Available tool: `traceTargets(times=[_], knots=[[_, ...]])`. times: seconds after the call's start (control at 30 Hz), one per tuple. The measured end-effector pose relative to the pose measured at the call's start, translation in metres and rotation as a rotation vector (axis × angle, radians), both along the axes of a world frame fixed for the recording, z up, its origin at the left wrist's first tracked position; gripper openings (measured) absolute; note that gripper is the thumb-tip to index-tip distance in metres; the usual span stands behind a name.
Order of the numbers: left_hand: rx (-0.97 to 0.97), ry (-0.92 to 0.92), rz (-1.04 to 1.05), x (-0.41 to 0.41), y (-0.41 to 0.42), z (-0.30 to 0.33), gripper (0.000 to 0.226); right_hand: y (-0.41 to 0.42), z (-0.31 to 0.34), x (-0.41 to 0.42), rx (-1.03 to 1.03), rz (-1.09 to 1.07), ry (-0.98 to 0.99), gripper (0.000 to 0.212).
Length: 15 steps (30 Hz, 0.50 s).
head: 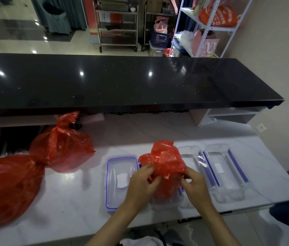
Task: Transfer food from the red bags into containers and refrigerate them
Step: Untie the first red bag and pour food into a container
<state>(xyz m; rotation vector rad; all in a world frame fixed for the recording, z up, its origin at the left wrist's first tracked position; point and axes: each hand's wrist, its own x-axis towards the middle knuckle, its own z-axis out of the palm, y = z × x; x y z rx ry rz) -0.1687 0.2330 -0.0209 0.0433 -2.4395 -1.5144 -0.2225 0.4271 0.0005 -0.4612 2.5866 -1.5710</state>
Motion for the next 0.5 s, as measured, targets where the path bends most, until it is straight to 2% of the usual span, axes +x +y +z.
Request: traceTargets(times=[0.07,0.2,0.23,0.37,0.5], knots=[[0.012,-0.008,-0.032,0.001,-0.002,0.006,0.028,-0.003,0.007,-0.004,-0.049,0.007,-0.034,0.031],[-0.160,-0.167,-0.132,0.008,-0.013,-0.010,0.073,-0.009,0.005,-0.009,-0.152,0.002,-0.146,0.022],[-0.197,-0.221,-0.147,0.010,-0.015,-0.015,0.078,-0.011,0.002,-0.009,-0.178,-0.021,-0.169,0.019],[-0.223,-0.246,-0.139,0.013,-0.020,-0.025,0.049,-0.016,0.001,-0.010,-0.273,-0.143,-0.178,0.017],[-0.158,-0.233,-0.080,0.010,-0.020,-0.021,0.041,-0.012,0.004,-0.013,-0.291,-0.126,-0.084,0.019]])
